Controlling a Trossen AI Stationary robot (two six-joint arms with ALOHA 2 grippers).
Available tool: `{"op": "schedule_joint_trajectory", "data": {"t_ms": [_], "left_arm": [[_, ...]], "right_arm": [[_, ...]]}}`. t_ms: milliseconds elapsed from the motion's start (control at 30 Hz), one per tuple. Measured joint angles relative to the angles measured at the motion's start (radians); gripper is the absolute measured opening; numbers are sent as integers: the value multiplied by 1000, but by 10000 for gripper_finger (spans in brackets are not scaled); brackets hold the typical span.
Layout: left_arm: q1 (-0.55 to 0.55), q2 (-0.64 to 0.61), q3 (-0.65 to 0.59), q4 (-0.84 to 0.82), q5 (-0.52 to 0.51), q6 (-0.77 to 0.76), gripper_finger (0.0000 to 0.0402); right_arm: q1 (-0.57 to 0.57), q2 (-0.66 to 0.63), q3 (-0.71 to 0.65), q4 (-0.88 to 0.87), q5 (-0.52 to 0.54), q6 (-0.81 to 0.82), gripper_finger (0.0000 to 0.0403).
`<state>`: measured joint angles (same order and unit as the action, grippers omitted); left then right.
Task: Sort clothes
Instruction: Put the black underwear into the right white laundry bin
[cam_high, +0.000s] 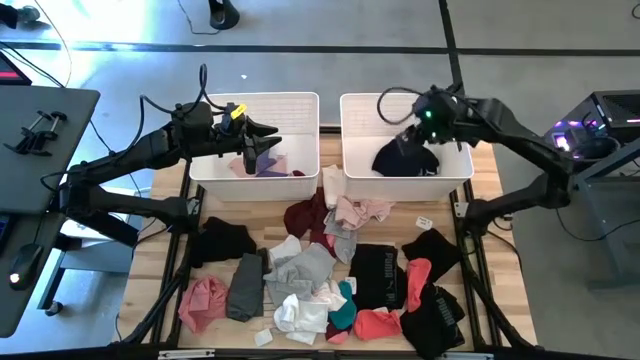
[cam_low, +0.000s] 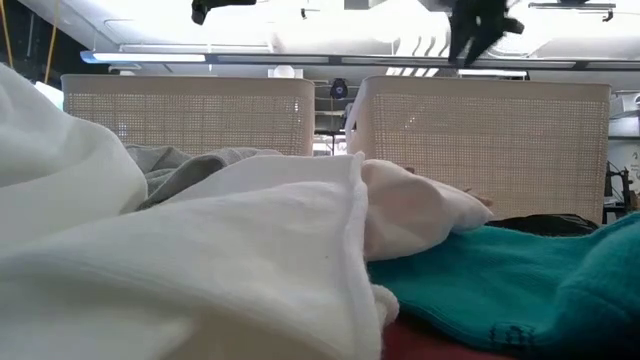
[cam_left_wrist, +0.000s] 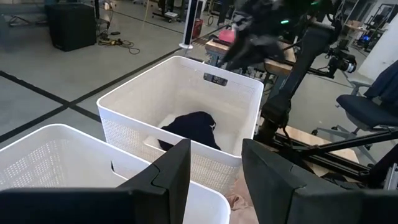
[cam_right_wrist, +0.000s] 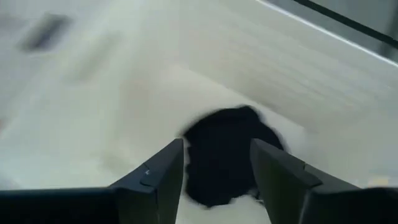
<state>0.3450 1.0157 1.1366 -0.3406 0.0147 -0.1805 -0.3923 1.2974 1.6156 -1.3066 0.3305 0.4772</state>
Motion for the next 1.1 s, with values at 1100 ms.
{"op": "schedule_joint_trajectory", "data": {"t_ms": [1100], "left_arm": [[0,0,0,0,1,-1,131]], "right_arm": [[749,-1,-921,176,-495,1148,160]]}}
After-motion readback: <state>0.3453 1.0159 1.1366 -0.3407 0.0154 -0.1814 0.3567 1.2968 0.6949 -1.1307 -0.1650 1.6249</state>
